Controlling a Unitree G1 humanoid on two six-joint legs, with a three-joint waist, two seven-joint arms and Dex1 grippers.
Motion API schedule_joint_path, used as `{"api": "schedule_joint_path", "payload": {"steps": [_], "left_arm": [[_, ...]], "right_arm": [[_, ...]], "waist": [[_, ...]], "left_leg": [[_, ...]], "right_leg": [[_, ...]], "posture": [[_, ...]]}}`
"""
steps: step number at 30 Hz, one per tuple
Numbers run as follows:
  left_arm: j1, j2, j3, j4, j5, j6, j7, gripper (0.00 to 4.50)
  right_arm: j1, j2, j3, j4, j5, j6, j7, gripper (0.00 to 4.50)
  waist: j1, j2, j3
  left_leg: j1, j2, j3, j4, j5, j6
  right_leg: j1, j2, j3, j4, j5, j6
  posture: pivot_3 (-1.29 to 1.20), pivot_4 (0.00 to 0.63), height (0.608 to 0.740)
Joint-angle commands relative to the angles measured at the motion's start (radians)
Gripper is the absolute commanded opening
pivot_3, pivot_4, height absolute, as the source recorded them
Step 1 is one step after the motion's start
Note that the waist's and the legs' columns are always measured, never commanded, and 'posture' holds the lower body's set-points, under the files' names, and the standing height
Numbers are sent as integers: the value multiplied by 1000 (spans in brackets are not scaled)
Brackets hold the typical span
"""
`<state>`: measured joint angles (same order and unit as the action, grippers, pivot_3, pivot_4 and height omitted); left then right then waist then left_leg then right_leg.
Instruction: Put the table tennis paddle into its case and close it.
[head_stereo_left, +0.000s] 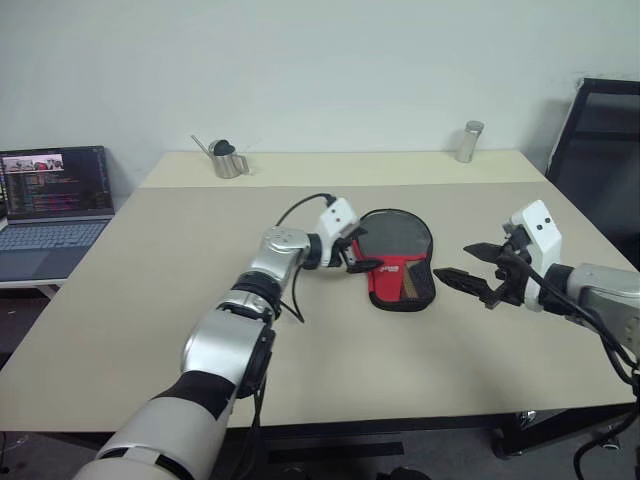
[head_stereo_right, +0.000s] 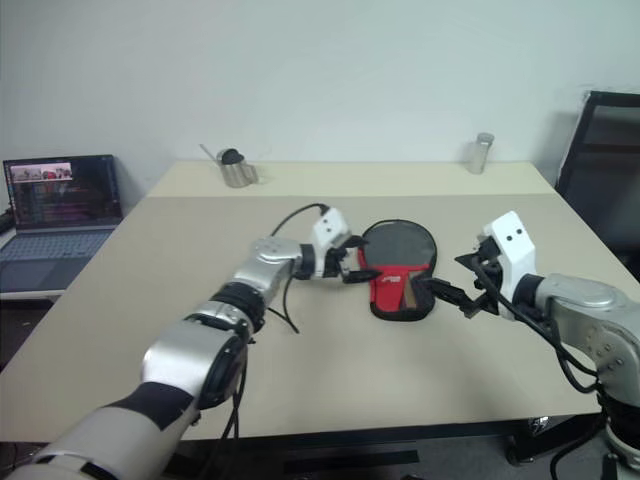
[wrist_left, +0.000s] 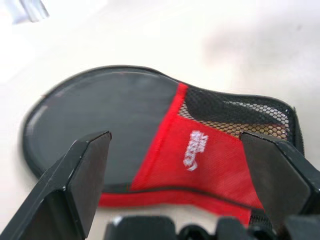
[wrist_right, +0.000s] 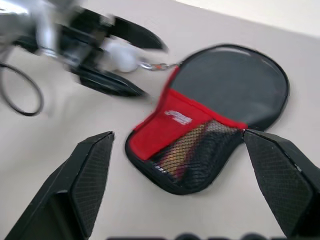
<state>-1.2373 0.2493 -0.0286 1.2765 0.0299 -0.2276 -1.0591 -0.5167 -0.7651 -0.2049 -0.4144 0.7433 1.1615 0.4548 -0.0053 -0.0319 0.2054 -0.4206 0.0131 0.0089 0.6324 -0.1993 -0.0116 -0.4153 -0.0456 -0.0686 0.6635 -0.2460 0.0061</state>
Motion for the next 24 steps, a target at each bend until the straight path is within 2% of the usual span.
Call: {"api": "schedule_joint_path", "payload": {"steps": [1, 5, 9, 15, 24], "left_arm": [[48, 58, 54, -88, -62, -17, -58, 4500], [162, 136, 71, -238, -97, 9, -110, 4500], [315, 198, 90, -510, -153, 124, -111, 4500], [451, 234, 97, -832, -216, 312, -51, 4500], [491, 253, 82, -973, -252, 422, -2, 4500]], "right_arm": [[-61, 34, 59, 107, -69, -96, 21, 4474], [-146, 111, 149, 318, -175, -214, 38, 4474], [-197, 195, 208, 528, -261, -331, 75, 4474], [-258, 277, 219, 772, -357, -476, 91, 4474], [-352, 337, 183, 1019, -437, -627, 87, 4474]], "waist": [[0, 0, 0], [-1, 0, 0], [0, 0, 0], [8, 0, 0], [3, 0, 0]], "left_leg": [[1, 0, 0, 0, 0, 0], [1, 0, 0, 0, 0, 0], [1, 1, 0, 0, 0, 0], [-1, 0, -1, 2, 0, 0], [0, 1, -2, 7, 0, 0]], "right_leg": [[0, 0, 0, 0, 0, 0], [0, 1, 1, 1, 0, 0], [0, 1, 2, 1, 1, -1], [0, 0, 2, 1, 3, -4], [1, 1, 3, 2, 4, -1]], "posture": [[0, 150, 740], [0, 150, 740], [0, 150, 740], [0, 150, 740], [0, 150, 740]]}}
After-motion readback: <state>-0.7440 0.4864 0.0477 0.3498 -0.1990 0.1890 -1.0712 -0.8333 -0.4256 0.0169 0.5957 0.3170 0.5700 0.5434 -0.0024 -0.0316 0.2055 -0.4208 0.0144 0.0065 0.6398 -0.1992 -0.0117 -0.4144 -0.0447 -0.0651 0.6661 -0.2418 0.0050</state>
